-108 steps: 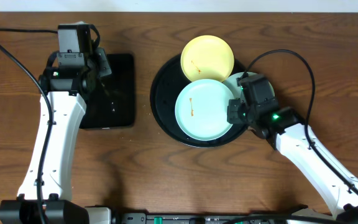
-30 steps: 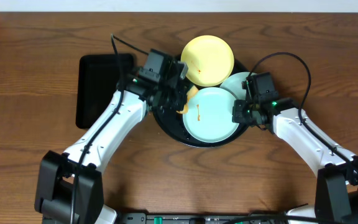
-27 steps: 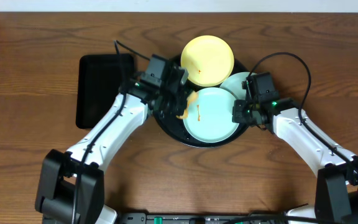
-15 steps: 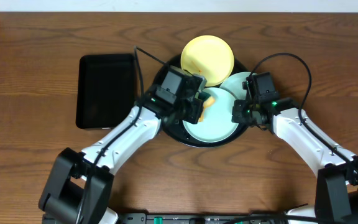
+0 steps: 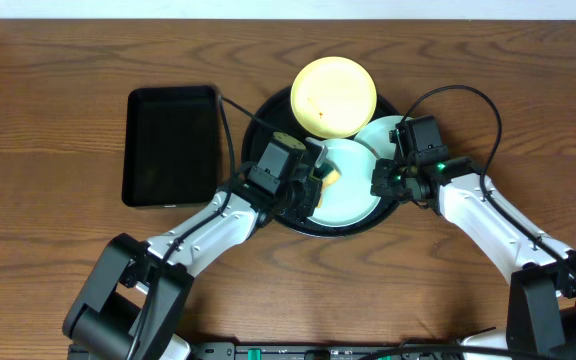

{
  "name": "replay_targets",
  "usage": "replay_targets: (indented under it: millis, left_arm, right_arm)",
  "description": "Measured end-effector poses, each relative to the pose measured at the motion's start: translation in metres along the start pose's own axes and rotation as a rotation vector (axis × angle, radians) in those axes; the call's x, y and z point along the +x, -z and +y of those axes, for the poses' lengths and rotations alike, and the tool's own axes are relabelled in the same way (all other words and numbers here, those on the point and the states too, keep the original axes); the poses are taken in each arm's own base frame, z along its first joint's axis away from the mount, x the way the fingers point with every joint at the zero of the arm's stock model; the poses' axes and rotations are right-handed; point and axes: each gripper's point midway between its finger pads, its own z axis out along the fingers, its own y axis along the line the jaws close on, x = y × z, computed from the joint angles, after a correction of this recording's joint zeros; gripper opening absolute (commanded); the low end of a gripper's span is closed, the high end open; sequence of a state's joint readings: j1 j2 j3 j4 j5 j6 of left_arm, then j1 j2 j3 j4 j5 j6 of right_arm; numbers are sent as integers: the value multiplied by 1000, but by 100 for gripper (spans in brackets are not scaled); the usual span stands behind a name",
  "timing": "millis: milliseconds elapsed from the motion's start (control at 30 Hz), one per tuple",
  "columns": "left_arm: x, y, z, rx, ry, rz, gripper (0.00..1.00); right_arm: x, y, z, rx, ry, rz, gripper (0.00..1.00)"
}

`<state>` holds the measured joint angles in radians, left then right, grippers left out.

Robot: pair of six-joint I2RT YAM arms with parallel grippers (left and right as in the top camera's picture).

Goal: Clean dirty plates on tray and stack at the side
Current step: 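Scrub the plate surface with the sponge while the right gripper holds it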

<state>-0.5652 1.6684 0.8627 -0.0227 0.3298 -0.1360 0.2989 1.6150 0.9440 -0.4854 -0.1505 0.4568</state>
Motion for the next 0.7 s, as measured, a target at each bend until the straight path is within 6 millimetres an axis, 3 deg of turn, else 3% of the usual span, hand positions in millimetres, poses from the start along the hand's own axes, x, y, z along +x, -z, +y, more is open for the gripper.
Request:
replay_targets:
  millis: [167,533,700]
  left_arm:
    - [3,-3,1,4,-7,-18,7]
    - [1,-3,5,-15,-11,-35,7]
    - [0,-3,10,-43,-15,-41,7]
  right_arm:
    - [1,0,1,-1,-1,2,1]
    - [17,-5,32,2,68,-1,1]
    - [15,-5,33,19,65,-21,1]
